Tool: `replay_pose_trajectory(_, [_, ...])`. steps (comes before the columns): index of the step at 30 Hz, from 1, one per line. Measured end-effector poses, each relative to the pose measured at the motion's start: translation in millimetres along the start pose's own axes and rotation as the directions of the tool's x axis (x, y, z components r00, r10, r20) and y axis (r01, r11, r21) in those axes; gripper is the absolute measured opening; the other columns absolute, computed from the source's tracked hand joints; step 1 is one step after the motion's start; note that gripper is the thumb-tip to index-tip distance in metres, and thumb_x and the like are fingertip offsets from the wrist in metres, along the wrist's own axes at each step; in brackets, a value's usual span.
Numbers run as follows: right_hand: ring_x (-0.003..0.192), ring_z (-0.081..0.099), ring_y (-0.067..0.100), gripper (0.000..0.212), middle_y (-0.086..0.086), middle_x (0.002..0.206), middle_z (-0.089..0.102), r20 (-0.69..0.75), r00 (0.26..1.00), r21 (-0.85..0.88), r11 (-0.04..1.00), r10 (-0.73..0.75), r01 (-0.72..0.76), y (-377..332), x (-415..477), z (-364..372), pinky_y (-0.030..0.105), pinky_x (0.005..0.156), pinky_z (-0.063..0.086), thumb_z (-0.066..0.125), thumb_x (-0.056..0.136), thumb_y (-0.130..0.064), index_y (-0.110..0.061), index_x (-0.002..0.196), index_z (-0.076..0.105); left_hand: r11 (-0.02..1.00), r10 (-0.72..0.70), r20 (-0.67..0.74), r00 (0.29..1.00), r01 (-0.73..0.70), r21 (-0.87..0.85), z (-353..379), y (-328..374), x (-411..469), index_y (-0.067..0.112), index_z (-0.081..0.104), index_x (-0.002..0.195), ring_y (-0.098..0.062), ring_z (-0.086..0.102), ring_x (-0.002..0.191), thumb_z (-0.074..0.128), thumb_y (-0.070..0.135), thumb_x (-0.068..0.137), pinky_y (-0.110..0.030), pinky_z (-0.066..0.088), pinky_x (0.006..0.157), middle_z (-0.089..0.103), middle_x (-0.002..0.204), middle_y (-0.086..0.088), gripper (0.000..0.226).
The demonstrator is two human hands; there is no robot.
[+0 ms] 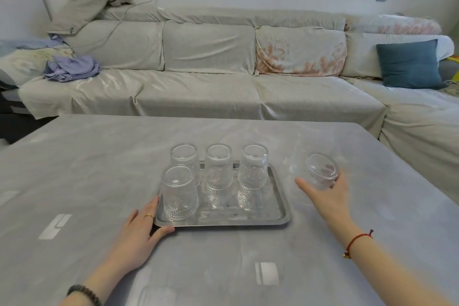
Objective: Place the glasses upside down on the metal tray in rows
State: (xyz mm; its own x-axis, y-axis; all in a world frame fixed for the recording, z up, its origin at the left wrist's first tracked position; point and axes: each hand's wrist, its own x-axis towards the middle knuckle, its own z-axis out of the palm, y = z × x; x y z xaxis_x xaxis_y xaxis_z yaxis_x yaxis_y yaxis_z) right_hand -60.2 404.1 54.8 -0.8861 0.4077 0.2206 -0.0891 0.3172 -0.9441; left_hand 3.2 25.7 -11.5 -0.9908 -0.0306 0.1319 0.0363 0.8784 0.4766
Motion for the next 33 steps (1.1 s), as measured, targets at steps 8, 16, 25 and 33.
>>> replay_pose_trajectory(8, [0.093, 0.051, -0.01, 0.071, -0.026, 0.098, 0.054, 0.44, 0.886, 0.015, 0.988, -0.146, 0.155, -46.2, -75.3, 106.0, 0.019, 0.084, 0.043, 0.084, 0.046, -0.041, -0.038, 0.105, 0.045, 1.0, 0.002, -0.026, 1.0, -0.002, -0.014, 0.6, -0.4, -0.7, 0.02, 0.009, 0.145, -0.011, 0.026, 0.138, 0.048, 0.06, 0.079, -0.033, 0.011, 0.117, 0.025, 0.153, 0.005, 0.086])
replay_pose_trajectory(16, [0.122, 0.048, 0.014, 0.09, -0.002, 0.13, 0.054, 0.444, 0.893, -0.108, 0.984, -0.077, 0.139, -42.9, -81.2, 138.7, 0.038, 0.104, 0.04, 0.081, 0.053, -0.043, -0.02, 0.129, 0.039, 0.999, 0.015, -0.052, 0.999, -0.016, -0.031, 3.1, -1.8, -0.2, 0.021, 0.01, 0.144, -0.008, 0.026, 0.138, 0.047, 0.066, 0.075, -0.034, 0.011, 0.117, 0.027, 0.152, 0.007, 0.091])
replay_pose_trajectory(25, [0.122, 0.044, 0.014, 0.087, -0.004, 0.13, 0.049, 0.5, 0.858, -0.069, 0.982, -0.119, 0.176, -28.8, -83.7, 138.2, 0.031, 0.102, 0.037, 0.08, 0.059, -0.039, -0.023, 0.13, 0.032, 1.0, 0.004, -0.078, 0.997, -0.004, 0.002, 2.3, 3.1, -1.6, 0.02, 0.015, 0.143, -0.009, 0.027, 0.137, 0.045, 0.07, 0.073, -0.033, 0.011, 0.116, 0.029, 0.151, 0.004, 0.091])
replay_pose_trajectory(33, [0.105, 0.051, 0.018, 0.062, -0.001, 0.118, 0.05, 0.35, 0.93, -0.056, 0.989, -0.111, 0.139, -18.2, -21.0, 62.0, 0.028, 0.086, 0.039, 0.071, 0.073, -0.036, -0.026, 0.125, 0.039, 0.999, -0.033, -0.067, 0.997, 0.035, 0.036, 3.2, 3.4, -1.0, 0.017, 0.016, 0.144, -0.012, 0.024, 0.14, 0.045, 0.07, 0.073, -0.032, 0.012, 0.117, 0.029, 0.152, 0.002, 0.093])
